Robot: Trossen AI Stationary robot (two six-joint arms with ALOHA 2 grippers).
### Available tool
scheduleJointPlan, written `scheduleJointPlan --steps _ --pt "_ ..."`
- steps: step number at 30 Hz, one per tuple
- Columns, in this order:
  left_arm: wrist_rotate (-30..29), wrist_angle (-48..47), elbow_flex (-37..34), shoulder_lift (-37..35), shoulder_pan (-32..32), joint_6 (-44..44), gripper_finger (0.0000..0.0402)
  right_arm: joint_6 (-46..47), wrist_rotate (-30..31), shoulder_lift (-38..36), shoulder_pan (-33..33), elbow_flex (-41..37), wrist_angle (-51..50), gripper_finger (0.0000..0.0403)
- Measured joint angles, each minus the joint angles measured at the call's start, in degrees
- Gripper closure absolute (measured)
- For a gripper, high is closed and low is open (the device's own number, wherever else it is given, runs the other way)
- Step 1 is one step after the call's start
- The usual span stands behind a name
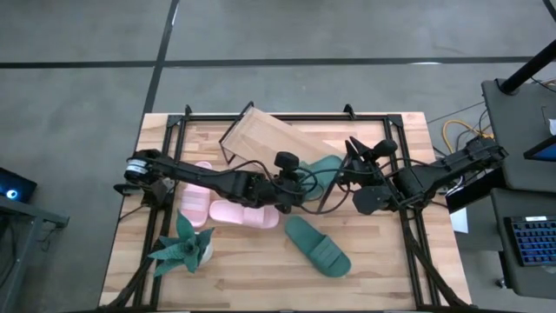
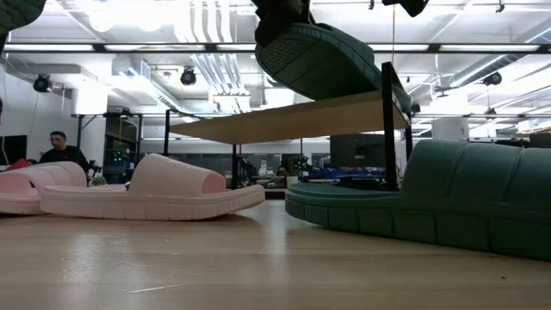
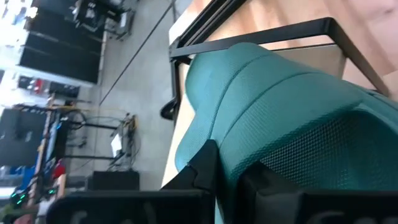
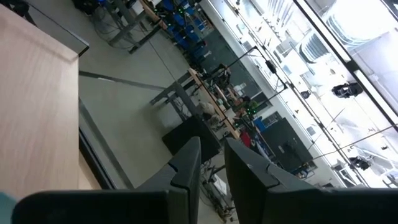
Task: Pick and place slides into the shelf
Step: Put the right green slide on the shelf
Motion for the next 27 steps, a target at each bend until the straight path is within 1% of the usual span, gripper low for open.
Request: scheduleJointPlan --steps 4,9,11,18,24,27 --pt "-1.6 -0.54 -0.02 -0.06 -0.22 0.03 0.04 0.0 0.02 0.0 0.0 -0.14 -0.06 0.0339" --pt "-2.88 -1.24 0.35 -1.0 -0.86 4.35 0.0401 -0.02 0.02 0.0 0.0 -0.14 -0.06 0.0339" --pt "-3.39 -1.45 0.71 -1.1 -1.13 4.64 0.0401 -0.02 0.02 0.0 0.0 -0.14 -0.07 0.0339" --pt "-4.07 0.49 0.85 -0.92 -1.11 1.47 0.0401 -0.02 0.02 0.0 0.0 -0.16 -0.07 0.0339" --pt "-10.44 6.23 0.66 0.74 -1.11 0.41 0.0401 -0.02 0.04 0.0 0.0 -0.16 -0.06 0.0339" --pt "-13.76 6.46 0.74 0.72 -1.11 0.04 0.0401 -0.02 0.04 0.0 0.0 -0.16 -0.07 0.0339"
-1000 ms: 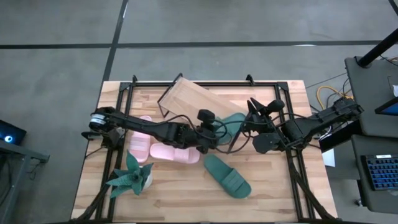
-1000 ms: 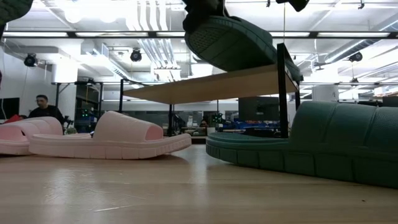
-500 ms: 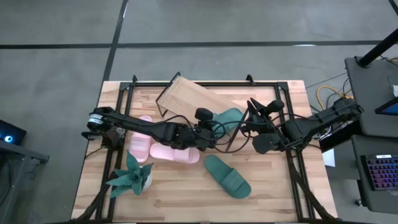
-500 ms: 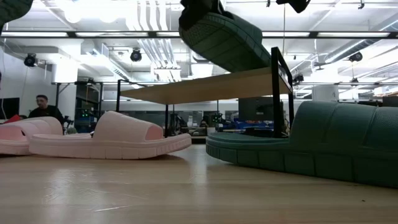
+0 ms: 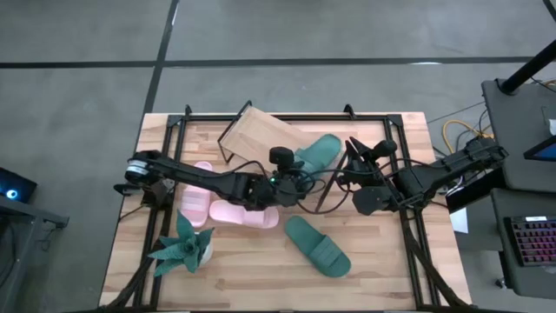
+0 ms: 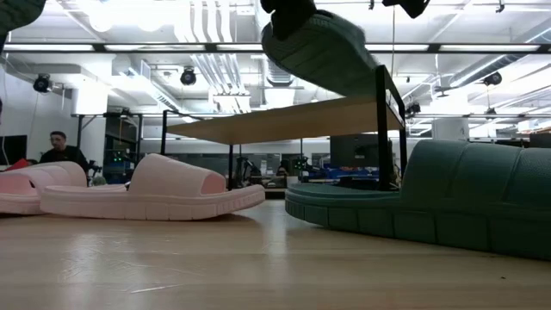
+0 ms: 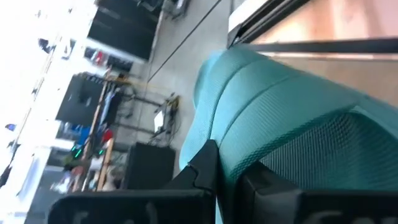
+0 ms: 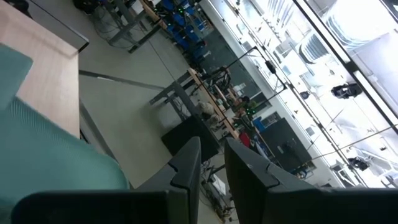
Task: Pick and place slides into the shelf
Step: Put the right green slide on the shelf
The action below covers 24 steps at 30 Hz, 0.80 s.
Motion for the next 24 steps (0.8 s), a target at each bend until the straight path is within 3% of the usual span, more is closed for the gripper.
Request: scheduleJointPlan --steps 13,24 --pt "1.42 8.83 -3.08 1.61 -0.31 -7.47 0.0401 0.0 0.0 0.0 0.0 -0.04 0.0 0.0339" --pt "-5.05 13.68 -2.88 6.38 -0.04 -7.03 0.0402 -0.03 0.02 -0.04 0.0 -0.25 -0.05 0.0339"
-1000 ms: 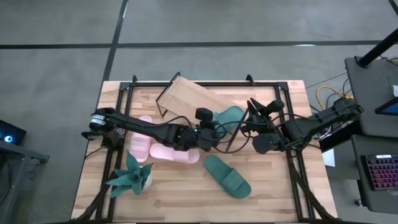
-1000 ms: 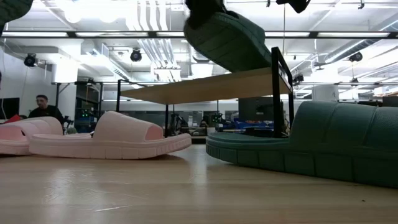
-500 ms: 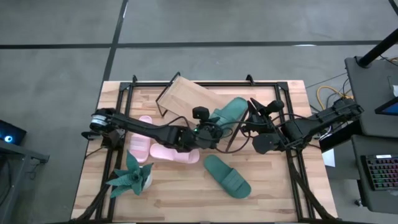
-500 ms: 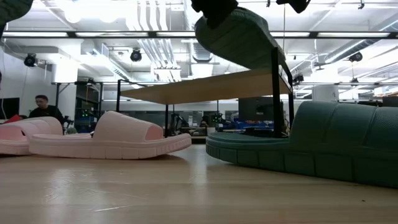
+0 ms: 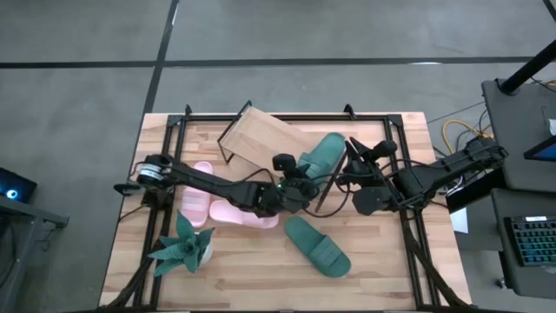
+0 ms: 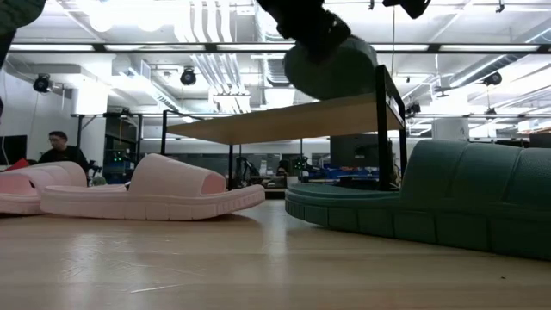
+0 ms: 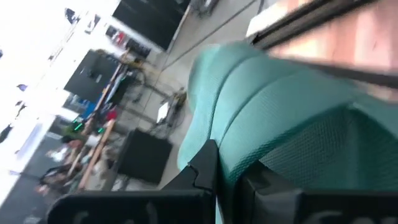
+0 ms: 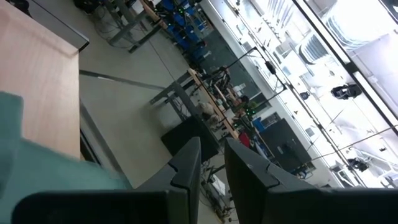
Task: Pick and place slides into the shelf
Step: Put the right green slide on the shelf
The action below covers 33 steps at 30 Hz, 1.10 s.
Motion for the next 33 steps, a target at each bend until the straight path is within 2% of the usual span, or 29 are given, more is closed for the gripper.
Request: scheduleJointPlan --steps 10,15,20,28,33 --pt "-5.1 3.26 2.79 6.71 -0.09 4.46 0.0401 0.57 0.0 0.0 0.0 -0.05 -1.19 0.0339" --pt "-4.78 3.21 2.95 6.91 -0.1 8.46 0.0392 1.16 -0.01 0.0 0.0 -0.05 -1.42 0.0339" --pt "-4.43 2.5 2.91 6.21 -0.34 10.43 0.0326 1.56 -0.02 0.0 0.0 -0.05 -1.59 0.0339" --pt "-4.7 2.39 4.19 5.99 -0.39 11.76 0.0174 1.58 -0.01 0.0 0.0 -0.05 -1.63 0.0339" --pt "-4.93 1.87 4.22 5.95 -0.93 11.76 0.0127 1.6 0.0 0.0 0.0 -0.05 -1.67 0.0339"
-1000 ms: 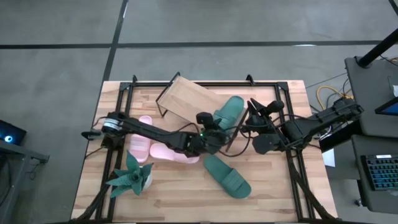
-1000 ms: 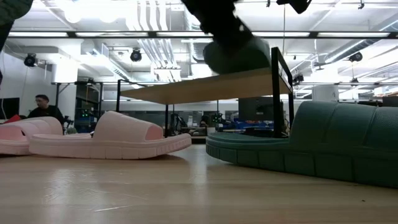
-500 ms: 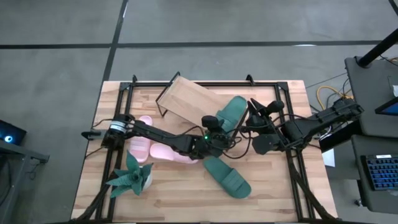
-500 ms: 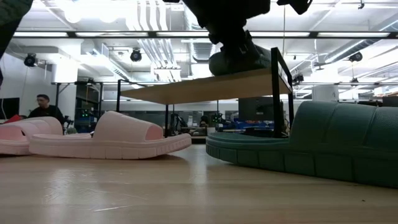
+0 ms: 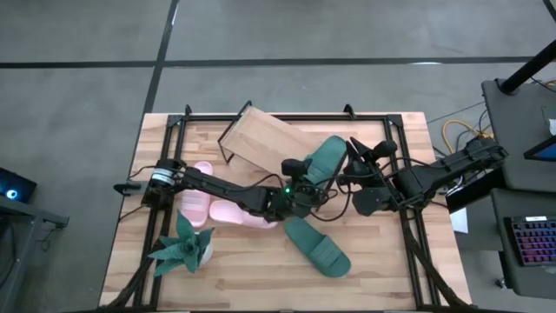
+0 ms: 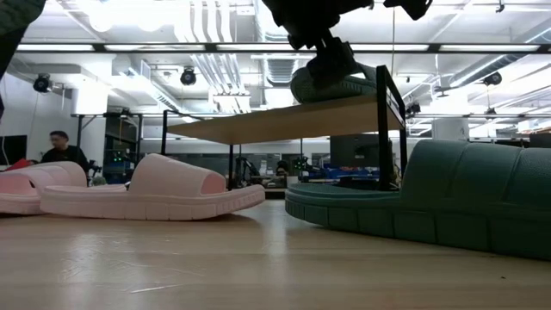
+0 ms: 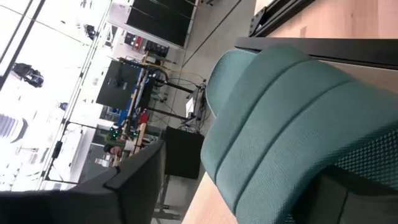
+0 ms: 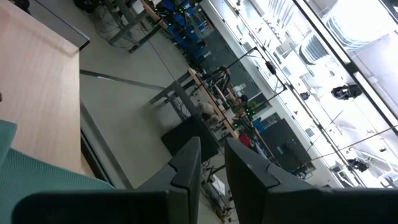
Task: Pick and place slides into the shelf
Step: Put the right green slide on the shelf
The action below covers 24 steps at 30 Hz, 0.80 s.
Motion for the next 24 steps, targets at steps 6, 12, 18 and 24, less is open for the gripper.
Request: scheduleJointPlan --steps 6,12,18,24 --pt "0.57 -1.95 0.47 0.0 -0.51 0.11 0.0122 0.0 -0.02 0.0 0.0 -0.09 -0.44 0.0339" --pt "0.7 -2.5 0.55 -0.09 -0.6 0.02 0.0121 0.0 -0.02 0.0 0.0 -0.09 -0.47 0.0339" --pt "1.5 -2.53 0.55 -0.26 -0.68 2.65 0.0121 0.0 -0.02 0.0 0.0 -0.11 -0.6 0.0339" --pt "7.26 -5.16 0.55 -1.71 -0.64 2.86 0.0121 0.83 -0.02 0.0 0.0 -0.11 -1.1 0.0339"
